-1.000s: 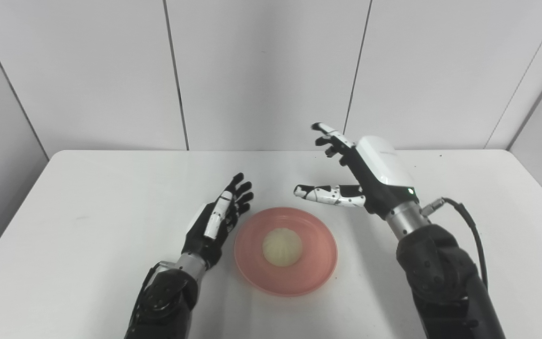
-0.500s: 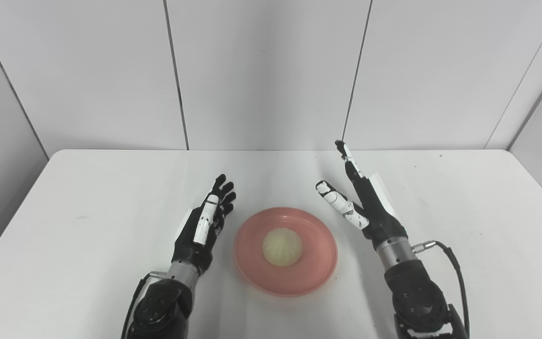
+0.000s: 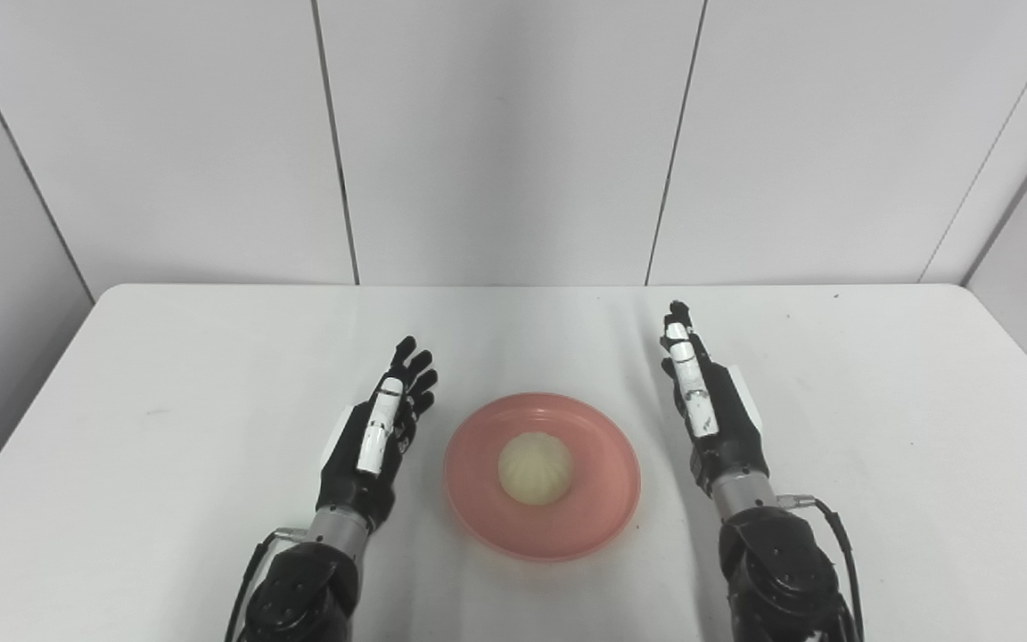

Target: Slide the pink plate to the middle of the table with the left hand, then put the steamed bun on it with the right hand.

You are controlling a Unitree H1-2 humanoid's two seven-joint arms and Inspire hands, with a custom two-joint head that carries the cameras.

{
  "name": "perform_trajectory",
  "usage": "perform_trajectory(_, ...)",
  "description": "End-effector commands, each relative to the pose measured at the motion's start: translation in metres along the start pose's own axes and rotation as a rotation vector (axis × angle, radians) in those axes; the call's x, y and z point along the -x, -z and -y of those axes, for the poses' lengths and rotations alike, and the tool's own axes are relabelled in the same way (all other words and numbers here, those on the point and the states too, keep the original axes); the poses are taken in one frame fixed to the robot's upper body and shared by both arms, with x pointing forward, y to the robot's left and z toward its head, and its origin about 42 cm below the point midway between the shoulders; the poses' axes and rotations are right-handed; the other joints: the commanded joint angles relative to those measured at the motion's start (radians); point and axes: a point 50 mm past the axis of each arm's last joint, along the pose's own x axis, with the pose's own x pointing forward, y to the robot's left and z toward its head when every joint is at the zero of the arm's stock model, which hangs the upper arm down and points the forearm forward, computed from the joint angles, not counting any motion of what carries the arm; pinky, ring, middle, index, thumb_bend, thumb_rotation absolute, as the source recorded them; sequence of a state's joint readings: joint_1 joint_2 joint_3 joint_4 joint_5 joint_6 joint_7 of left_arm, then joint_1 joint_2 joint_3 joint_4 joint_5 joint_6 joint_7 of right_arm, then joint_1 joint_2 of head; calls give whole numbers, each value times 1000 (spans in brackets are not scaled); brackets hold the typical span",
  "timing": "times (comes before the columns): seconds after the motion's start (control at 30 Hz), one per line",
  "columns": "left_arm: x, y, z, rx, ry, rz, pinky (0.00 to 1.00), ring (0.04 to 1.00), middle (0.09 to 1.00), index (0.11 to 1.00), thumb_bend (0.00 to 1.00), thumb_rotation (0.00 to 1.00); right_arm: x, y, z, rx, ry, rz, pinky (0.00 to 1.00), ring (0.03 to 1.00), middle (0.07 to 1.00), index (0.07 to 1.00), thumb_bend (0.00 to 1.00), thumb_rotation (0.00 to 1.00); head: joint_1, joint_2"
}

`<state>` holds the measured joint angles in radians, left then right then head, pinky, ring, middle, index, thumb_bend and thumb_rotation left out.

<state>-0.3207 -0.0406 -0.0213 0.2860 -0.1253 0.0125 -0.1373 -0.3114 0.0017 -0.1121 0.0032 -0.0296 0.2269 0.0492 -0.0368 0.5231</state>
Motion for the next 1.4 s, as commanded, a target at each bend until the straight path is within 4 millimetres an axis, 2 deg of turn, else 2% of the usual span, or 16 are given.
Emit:
perform_trajectory(0.0, 18, 28, -9, 19, -53, -137, 979, 965, 974, 985, 356, 1000, -2, -6, 1, -42, 22, 74, 1000, 1000, 1000, 1000, 284, 1000, 1, 1)
perform_trajectory(0.17, 23, 28, -9, 26, -59, -143, 977, 963, 973, 987, 350, 1000, 6, 10, 2, -48, 52, 45, 1000, 1000, 1000, 1000, 234, 1000, 5, 2)
perform_trajectory(0.47, 23, 31, -10, -1, -37, -151, 987, 966, 976, 990, 351, 1000, 9, 23, -5, -96, 2, 8, 1000, 1000, 1000, 1000, 216, 1000, 15, -3)
perform_trajectory(0.83, 5, 36, -20, -53, -22, -158, 982, 967, 978, 987, 358, 1000, -1, 45, 4, -81, 35, -20, 1000, 1000, 1000, 1000, 248, 1000, 36, 0)
perform_trajectory(1.37, 2, 36, -23, -63, -33, -168, 987, 963, 976, 983, 351, 1000, -6, 50, 16, -78, 57, -23, 1000, 1000, 1000, 1000, 254, 1000, 48, 1)
